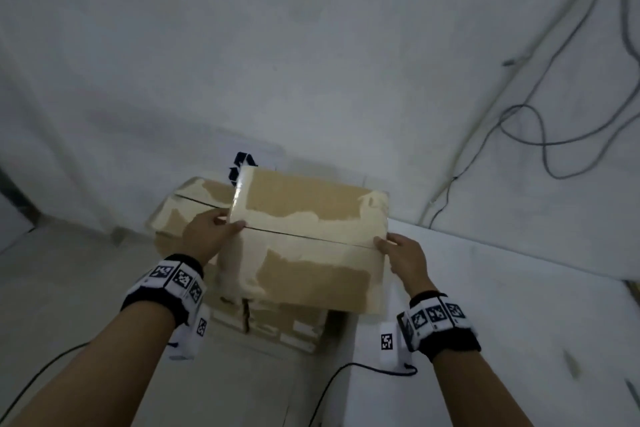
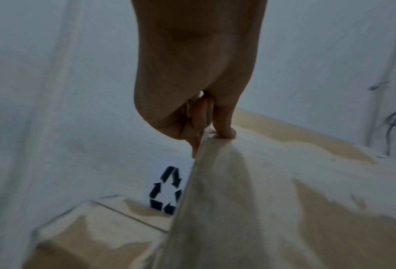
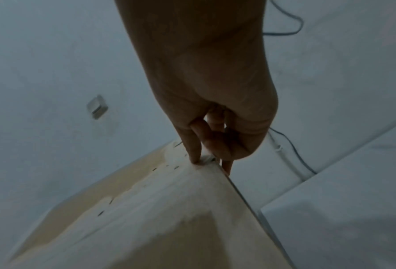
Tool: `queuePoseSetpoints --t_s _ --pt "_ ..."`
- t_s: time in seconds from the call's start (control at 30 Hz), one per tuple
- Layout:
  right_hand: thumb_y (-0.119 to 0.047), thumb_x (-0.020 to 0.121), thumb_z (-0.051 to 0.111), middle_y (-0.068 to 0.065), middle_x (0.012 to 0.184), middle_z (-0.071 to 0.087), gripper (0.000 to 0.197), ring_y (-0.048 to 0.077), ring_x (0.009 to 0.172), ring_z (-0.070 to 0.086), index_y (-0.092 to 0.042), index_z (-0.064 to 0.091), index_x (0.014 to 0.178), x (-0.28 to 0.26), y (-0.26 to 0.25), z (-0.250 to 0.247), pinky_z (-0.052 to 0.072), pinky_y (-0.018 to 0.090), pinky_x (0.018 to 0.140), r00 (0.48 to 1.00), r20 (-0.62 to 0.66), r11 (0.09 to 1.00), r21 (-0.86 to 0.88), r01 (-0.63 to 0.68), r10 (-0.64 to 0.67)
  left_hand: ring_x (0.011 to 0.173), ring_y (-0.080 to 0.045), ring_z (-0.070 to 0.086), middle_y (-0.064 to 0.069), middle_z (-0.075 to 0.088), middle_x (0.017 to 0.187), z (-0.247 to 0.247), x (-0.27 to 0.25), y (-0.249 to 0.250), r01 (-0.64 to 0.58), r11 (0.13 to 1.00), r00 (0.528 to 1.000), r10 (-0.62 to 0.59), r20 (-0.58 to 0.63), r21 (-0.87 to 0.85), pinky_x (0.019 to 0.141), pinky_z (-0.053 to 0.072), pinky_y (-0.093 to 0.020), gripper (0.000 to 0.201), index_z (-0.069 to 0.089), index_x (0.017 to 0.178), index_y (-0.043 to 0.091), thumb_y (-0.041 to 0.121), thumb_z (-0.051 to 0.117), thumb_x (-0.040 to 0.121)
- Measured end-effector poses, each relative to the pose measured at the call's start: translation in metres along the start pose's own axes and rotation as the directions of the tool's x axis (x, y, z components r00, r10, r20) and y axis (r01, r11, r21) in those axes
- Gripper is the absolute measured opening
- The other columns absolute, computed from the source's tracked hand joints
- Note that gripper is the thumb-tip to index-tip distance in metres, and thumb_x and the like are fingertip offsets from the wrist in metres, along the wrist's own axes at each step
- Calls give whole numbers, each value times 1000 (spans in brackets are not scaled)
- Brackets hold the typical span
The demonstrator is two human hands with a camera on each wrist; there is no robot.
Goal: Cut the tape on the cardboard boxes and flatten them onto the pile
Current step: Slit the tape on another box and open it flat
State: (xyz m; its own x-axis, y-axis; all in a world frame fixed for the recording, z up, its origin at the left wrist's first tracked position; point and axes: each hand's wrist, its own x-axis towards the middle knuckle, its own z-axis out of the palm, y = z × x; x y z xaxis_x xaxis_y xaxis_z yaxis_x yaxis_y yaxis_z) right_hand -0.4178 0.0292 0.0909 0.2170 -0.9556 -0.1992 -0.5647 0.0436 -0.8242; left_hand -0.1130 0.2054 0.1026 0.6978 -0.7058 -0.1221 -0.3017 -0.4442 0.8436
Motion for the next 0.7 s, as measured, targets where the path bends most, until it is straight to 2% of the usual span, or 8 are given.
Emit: queuePoseSetpoints --t_s 0.1,0.2,0.3,0.4,0.47,0.57,0.67,0.7 --pt "-22 94 62 18 118 66 29 22 83 69 -3 61 117 -16 9 -31 58 35 77 994 8 943 315 -104 107 88 -26 63 -6 66 97 33 5 34 -28 999 999 27 27 43 83 50 -37 31 61 109 15 25 73 82" --pt "-44 93 61 11 125 58 55 27 96 72 -9 43 131 -41 28 -65 58 41 89 985 74 794 584 -168 154 86 -30 63 -14 64 101 78 -1 62 8 997 988 4 155 -73 79 55 -46 30 52 104 14 20 69 80" --pt "-57 93 53 9 131 47 59 29 101 68 -22 31 135 -67 52 -103 54 47 94 985 -13 710 694 -116 174 94 -31 60 -19 52 129 119 -19 101 181 896 940 -36 340 -405 73 58 -45 67 41 130 6 47 66 83" --pt "-76 75 59 11 138 44 83 31 97 65 -24 37 135 -84 75 -136 51 46 86 968 -148 665 747 -25 203 115 -38 50 -7 26 149 154 -37 137 359 827 817 -53 574 -433 73 57 -52 121 20 148 30 88 62 51" --pt "-68 90 44 16 131 50 59 30 90 62 -19 46 122 -92 93 -163 49 46 87 940 -213 565 824 26 267 121 -40 47 -4 26 150 188 -48 154 431 789 773 -72 630 -439 72 56 -55 130 18 148 36 91 64 40" --pt "-56 99 37 11 114 54 41 30 88 59 -17 48 102 -98 122 -194 50 44 84 901 -254 445 892 78 352 119 -27 50 -1 40 137 238 -68 168 451 730 800 -75 596 -513 85 54 -47 114 21 145 25 71 76 57" --pt "-28 100 51 2 112 48 20 24 97 58 -19 42 116 -85 160 -215 56 38 83 873 -250 273 952 141 419 111 -14 58 0 61 122 275 -98 174 443 660 740 113 663 -607 98 48 -34 59 46 131 20 46 69 82" --pt "-26 99 52 3 111 48 22 22 96 58 -17 45 118 -80 174 -221 57 37 83 864 -259 274 950 148 432 114 -13 58 1 65 118 285 -104 172 442 646 724 151 672 -622 104 45 -34 43 52 125 20 37 65 88"
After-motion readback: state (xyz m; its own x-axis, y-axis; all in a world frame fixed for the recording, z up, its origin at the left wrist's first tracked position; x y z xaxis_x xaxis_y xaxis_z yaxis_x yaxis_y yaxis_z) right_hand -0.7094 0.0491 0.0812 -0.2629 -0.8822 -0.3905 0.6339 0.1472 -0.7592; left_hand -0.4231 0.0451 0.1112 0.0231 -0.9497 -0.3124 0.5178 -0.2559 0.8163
